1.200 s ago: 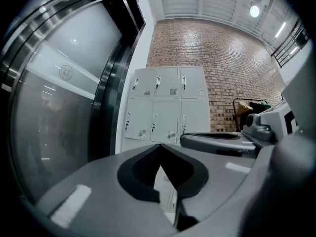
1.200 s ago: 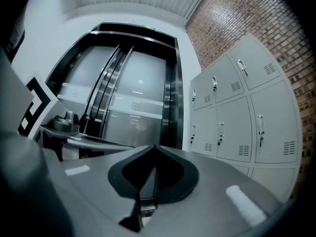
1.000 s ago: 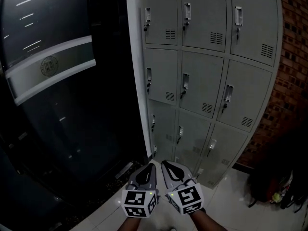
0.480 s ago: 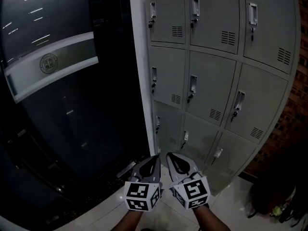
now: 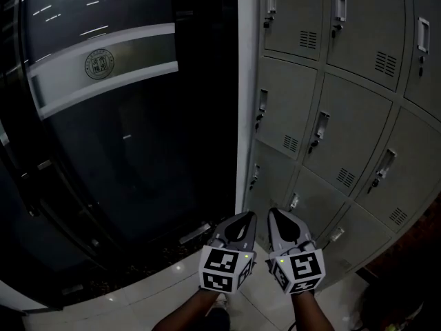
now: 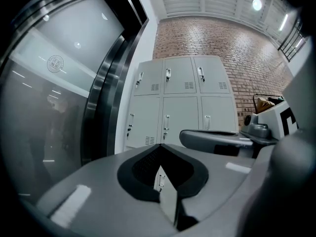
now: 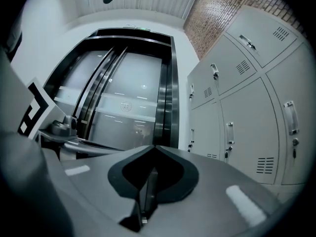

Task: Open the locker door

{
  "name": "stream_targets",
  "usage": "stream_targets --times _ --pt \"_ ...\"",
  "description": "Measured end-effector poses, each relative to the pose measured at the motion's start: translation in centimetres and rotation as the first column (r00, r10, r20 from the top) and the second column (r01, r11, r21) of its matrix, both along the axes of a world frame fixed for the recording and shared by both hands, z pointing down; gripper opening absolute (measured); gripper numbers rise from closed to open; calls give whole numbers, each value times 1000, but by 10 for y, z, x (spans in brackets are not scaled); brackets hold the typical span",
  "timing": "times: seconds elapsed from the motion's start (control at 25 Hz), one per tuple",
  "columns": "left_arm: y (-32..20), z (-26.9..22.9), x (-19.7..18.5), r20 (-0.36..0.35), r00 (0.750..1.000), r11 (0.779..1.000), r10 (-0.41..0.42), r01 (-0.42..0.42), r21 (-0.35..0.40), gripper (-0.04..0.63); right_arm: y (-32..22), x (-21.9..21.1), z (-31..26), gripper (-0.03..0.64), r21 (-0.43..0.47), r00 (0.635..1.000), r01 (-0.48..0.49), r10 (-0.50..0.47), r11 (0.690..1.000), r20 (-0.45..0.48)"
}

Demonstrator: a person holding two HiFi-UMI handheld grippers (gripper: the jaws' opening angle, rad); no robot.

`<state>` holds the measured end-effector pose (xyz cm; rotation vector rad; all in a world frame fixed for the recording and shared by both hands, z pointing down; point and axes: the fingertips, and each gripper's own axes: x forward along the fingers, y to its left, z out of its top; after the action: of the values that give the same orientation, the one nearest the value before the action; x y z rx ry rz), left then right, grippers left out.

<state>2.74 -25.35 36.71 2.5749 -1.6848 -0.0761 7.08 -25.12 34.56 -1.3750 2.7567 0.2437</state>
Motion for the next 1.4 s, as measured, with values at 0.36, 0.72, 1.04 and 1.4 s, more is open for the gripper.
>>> stream_targets --times 0.36,0.72,1.04,1.4 --pt "-84 -10 -28 -9 1000 1000 -10 10 9 5 -85 -29 -10 0 12 1000 7 -7 1000 -8" --pt "-159 -16 -63 -10 1000 1000 -1 1 2 5 -167 -57 -25 0 29 1000 -15 15 999 -11" --pt "-217 -33 -85 -47 999 1000 -1 1 7 5 -239 -75 -37 9 40 998 -51 53 998 -41" --pt "-254 -43 -78 -22 997 997 71 -70 23 5 -300 -81 -51 17 42 997 -79 80 996 -18"
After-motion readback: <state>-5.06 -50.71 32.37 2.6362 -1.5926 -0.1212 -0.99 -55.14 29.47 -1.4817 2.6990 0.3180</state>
